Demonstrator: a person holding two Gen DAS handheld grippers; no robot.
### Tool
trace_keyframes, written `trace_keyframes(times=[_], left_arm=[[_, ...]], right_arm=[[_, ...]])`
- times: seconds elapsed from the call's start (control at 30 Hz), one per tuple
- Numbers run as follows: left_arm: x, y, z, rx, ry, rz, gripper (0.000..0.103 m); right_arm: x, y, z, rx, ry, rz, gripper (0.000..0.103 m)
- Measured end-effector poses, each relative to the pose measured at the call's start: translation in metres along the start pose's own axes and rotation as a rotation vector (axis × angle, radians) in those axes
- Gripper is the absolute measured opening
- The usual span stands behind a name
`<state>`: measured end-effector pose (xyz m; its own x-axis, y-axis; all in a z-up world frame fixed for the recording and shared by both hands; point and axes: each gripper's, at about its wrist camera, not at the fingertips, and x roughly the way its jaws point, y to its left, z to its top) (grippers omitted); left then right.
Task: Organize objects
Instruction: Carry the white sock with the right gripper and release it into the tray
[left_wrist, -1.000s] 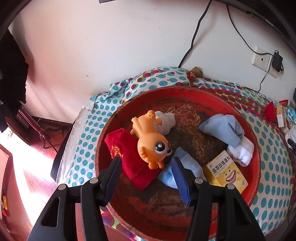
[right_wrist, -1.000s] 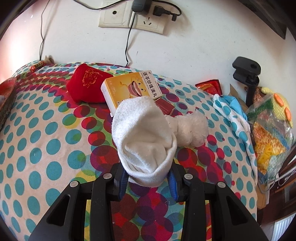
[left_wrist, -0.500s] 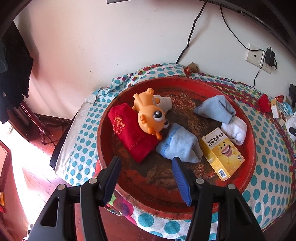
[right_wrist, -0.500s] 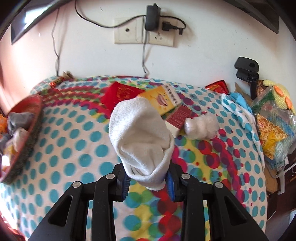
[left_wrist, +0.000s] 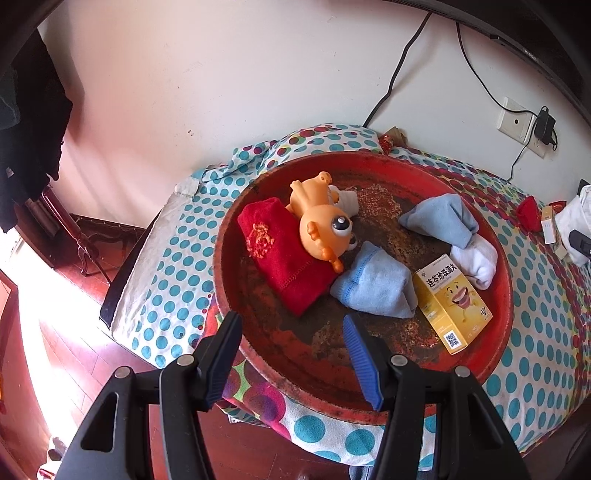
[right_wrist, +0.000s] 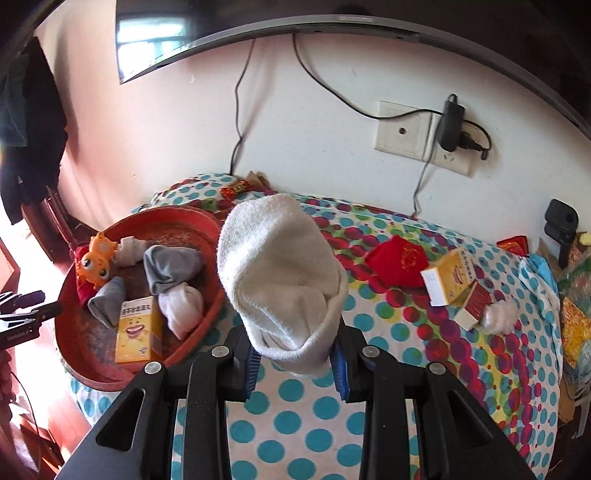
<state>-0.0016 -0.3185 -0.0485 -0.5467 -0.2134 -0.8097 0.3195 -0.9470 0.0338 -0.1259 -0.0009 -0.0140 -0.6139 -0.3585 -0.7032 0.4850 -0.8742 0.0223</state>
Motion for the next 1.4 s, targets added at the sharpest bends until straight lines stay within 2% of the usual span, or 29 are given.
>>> trace_keyframes(times=[0.37, 0.57, 1.03, 1.4], left_arm=[[0.0, 0.015, 0.0, -0.03, 0.029, 0.017, 0.059], [-0.001, 0.021, -0.001, -0.029, 0.036, 0.023, 0.059], [-0.002, 0.037, 0.001, -0.066, 0.043, 0.03, 0.059], [0.003, 0.035, 0.0, -0.057, 0.061, 0.024, 0.059]], right_arm=[[0.012, 0.095, 0.018, -0.144, 0.023, 0.126, 0.03], [0.025, 0.135, 0.022, -0.209, 0.043, 0.156, 0.03], [0.076, 0.176, 0.027, -0.265, 0.122, 0.158, 0.03], [0.116, 0.192, 0.025, -0.305, 0.184, 0.115, 0.032]])
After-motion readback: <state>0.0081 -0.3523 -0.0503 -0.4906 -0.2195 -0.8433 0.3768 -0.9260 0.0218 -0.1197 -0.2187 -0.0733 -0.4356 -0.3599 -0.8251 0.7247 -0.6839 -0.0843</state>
